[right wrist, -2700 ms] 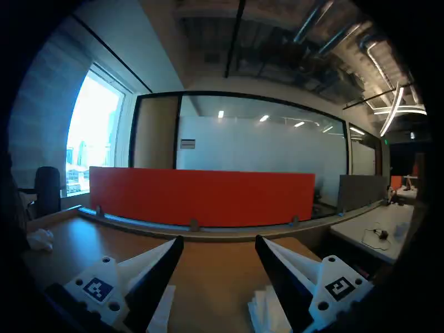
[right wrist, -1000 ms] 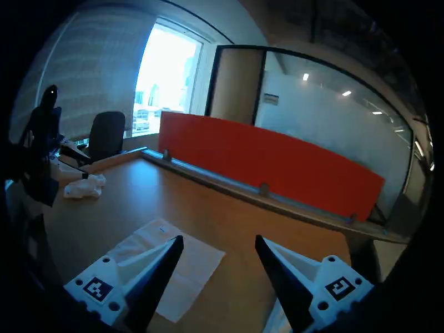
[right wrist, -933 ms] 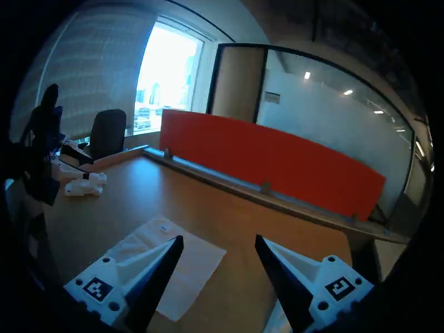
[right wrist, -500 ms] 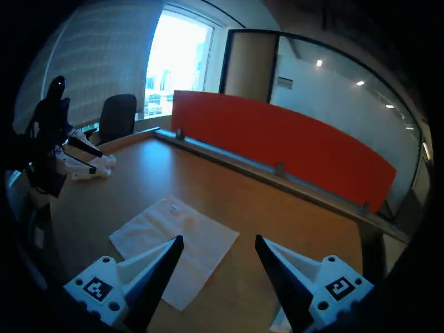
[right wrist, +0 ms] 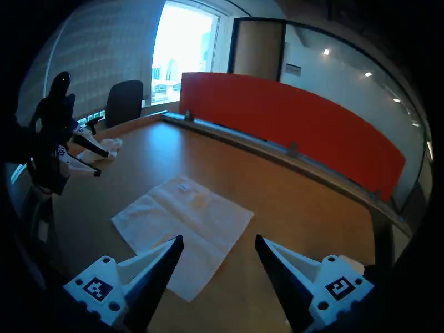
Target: Fold towel
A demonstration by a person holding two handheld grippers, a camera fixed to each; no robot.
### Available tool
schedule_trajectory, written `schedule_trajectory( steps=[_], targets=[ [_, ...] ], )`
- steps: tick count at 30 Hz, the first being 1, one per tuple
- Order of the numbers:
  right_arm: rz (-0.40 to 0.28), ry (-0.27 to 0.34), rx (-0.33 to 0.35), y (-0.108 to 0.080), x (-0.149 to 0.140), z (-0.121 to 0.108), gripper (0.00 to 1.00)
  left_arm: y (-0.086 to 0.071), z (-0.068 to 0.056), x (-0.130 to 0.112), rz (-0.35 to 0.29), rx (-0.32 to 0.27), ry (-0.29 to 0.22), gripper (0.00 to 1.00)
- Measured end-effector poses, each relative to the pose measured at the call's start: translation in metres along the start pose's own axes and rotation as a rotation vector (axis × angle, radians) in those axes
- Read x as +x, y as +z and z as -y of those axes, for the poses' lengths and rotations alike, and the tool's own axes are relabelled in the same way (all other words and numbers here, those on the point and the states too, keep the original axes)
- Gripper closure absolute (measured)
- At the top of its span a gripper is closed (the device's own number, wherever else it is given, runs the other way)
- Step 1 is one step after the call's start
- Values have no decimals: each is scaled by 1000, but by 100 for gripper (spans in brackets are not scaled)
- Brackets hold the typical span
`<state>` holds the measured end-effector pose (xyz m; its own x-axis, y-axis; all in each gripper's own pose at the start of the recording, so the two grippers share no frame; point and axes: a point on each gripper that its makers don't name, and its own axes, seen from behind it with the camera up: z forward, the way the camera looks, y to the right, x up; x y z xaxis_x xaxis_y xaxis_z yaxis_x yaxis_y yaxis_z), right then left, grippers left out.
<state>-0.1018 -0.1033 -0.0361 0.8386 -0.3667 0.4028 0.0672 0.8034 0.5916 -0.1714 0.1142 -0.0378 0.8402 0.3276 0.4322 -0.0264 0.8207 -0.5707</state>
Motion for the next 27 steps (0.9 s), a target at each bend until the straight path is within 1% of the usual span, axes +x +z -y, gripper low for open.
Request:
schedule_trajectory(
  steps=[6,19,27],
  targets=[
    [22,-5,16,11,-20,9,0,14,-7,-22,33,-18,-6,8],
    [93,7,44,32,-72,27,0,42,-24,-70,117,-53,15,8],
    [133,19,53,39,-101,34,0,54,-31,-95,166,-70,31,9]
  ],
)
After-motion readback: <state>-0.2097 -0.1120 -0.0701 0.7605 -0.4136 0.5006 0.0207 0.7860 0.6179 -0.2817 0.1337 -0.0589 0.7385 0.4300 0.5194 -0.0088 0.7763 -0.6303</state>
